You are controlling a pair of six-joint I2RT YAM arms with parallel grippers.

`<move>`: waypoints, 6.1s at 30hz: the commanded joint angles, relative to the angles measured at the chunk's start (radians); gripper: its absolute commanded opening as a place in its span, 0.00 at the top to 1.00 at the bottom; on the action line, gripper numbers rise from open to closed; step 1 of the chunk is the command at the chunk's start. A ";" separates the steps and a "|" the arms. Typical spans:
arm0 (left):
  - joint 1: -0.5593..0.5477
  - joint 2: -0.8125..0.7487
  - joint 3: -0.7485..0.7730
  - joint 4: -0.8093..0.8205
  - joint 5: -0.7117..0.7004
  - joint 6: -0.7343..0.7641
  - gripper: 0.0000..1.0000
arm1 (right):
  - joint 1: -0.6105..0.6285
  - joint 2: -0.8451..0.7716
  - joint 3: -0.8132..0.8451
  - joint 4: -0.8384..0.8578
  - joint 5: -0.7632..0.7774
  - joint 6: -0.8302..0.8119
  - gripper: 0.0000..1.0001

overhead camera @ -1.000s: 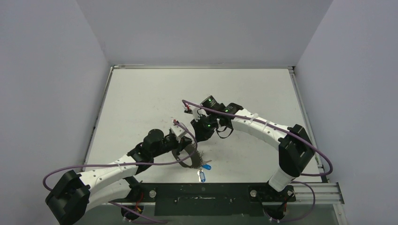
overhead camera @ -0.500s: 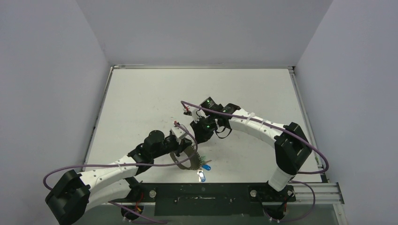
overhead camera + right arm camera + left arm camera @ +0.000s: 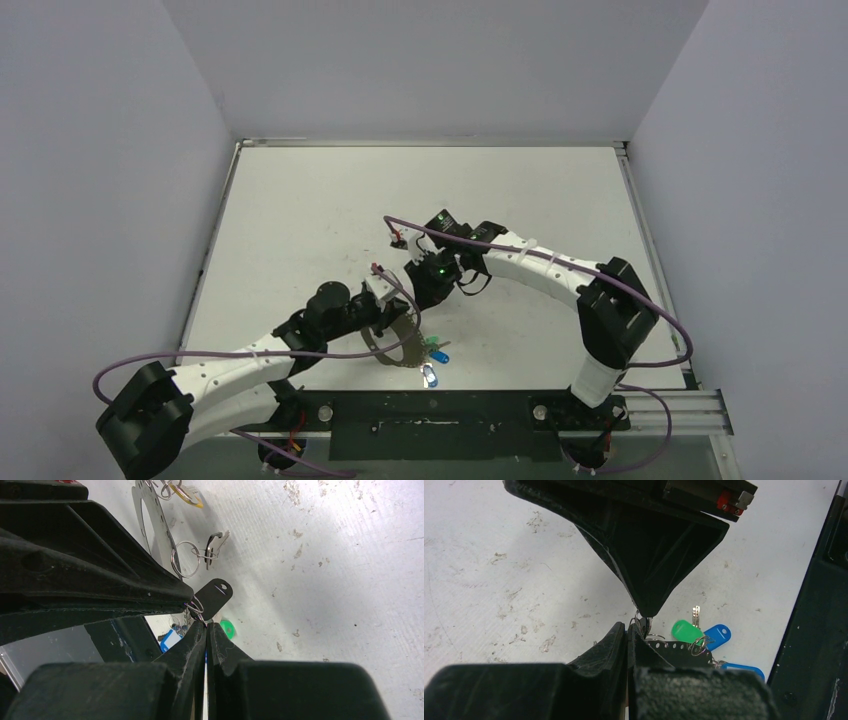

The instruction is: Put the keys on the keyring

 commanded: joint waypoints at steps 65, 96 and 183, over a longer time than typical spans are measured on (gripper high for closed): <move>-0.057 -0.587 -0.274 0.166 0.254 0.528 1.00 | -0.109 -0.733 -0.493 0.577 0.474 0.149 0.00; -0.066 -0.972 0.085 -0.827 -0.156 0.470 1.00 | 0.109 -0.043 -0.211 0.353 0.341 0.220 0.45; -0.068 -0.445 -0.171 0.072 -0.021 0.344 1.00 | 0.032 -0.291 -0.212 0.228 -0.056 0.040 1.00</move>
